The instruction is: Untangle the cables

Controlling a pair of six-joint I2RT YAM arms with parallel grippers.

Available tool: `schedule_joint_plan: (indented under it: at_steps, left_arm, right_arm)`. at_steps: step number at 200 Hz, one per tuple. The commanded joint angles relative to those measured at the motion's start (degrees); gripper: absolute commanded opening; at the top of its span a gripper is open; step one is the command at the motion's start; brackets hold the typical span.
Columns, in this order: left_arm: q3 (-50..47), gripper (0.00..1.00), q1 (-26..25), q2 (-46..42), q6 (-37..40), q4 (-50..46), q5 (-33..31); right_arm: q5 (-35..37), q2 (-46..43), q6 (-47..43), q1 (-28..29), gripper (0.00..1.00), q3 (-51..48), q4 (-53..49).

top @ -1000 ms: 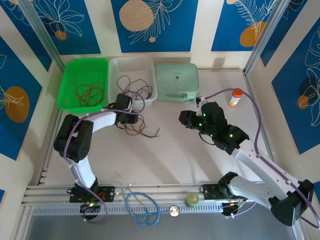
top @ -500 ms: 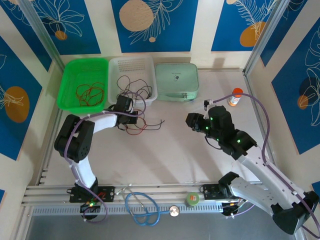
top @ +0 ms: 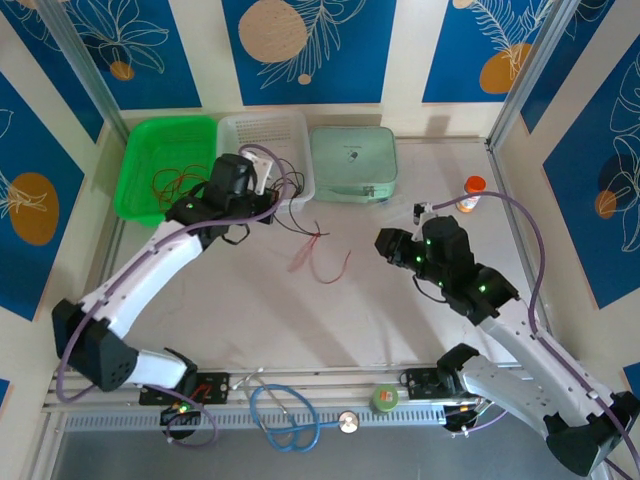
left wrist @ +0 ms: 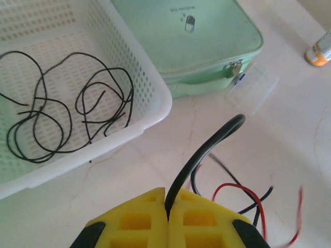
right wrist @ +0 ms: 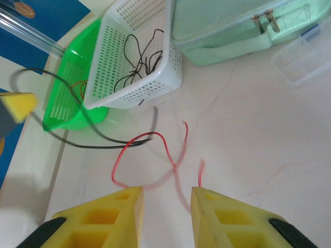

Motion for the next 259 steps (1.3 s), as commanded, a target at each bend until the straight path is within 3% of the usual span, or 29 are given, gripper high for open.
schedule_joint_plan:
  at_steps: [1,52,105,175,209,236,259]
  left_arm:
    - [0.9,0.0,-0.73,-2.4,1.41,-9.66,-2.82]
    - [2.03,0.0,-1.4,-6.06,2.02,-9.68,-5.22]
    - [7.56,0.0,-3.44,-3.63,6.36,-12.56,-10.07]
    - [12.06,0.0,-5.48,-3.96,5.1,-14.8,-11.42]
    - [15.72,0.0,-5.58,-3.52,6.07,-15.97,-17.45]
    - [19.33,0.06,-4.14,-0.05,8.86,-14.91,-23.64]
    - [22.95,0.06,1.53,5.72,9.22,-11.97,-19.4]
  right_arm:
    - [-1.7,-0.03,3.64,1.28,0.3,-2.01,3.33]
    - [0.96,4.36,13.95,7.08,0.29,-5.28,7.23]
    - [3.73,8.79,27.53,11.14,0.31,-8.42,9.75]
    - [4.38,25.53,34.29,18.13,0.39,-3.72,11.35]
    - [7.61,28.72,38.62,19.14,0.4,-3.14,10.14]
    - [10.32,28.02,41.66,19.94,0.4,-4.77,8.87]
    - [11.82,26.39,41.13,20.02,0.4,-5.41,7.53]
